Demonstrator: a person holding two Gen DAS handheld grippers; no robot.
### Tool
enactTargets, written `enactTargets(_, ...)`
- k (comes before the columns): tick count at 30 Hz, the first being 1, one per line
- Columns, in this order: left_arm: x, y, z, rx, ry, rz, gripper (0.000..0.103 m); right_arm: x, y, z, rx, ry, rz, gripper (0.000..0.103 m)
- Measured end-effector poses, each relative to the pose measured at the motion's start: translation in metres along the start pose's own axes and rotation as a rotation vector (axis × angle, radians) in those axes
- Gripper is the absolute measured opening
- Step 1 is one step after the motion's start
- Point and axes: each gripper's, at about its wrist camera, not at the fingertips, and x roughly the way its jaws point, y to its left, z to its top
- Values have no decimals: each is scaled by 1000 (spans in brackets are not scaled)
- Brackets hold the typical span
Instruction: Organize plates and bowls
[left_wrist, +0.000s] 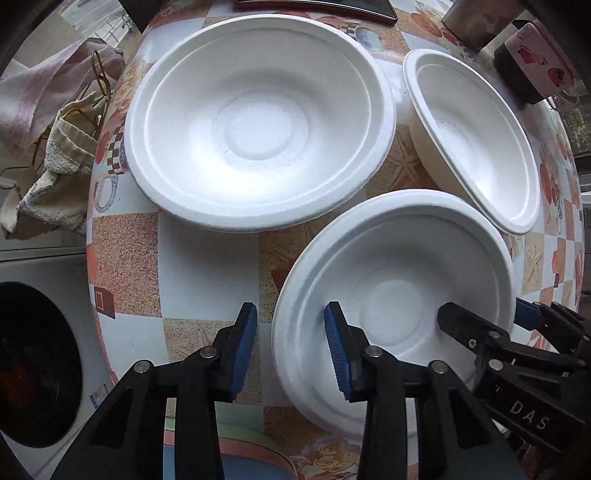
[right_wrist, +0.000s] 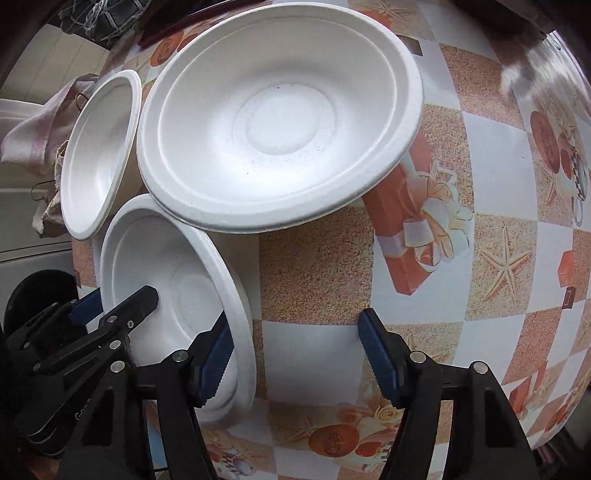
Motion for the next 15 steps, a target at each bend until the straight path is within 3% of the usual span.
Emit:
enactTargets(1,0,-4,0,16,2,-3,30,-1,3,0,-18,-2,-3,63)
enactTargets(3,1,-15,-2,55,-2,20,29,-4,15,-2,-69,-9,-14,39)
enactTargets(5,3,-24,-4,76,6,9,29,-2,19,-2,-85,1,2,30)
enactTargets(6,4,-29,-5,80,9,20,30,-2,17,-2,-78,6,14,21)
enactTargets(15,6,-105,-46,276,16,61,30,-3,-38,-37,4,53,44,19)
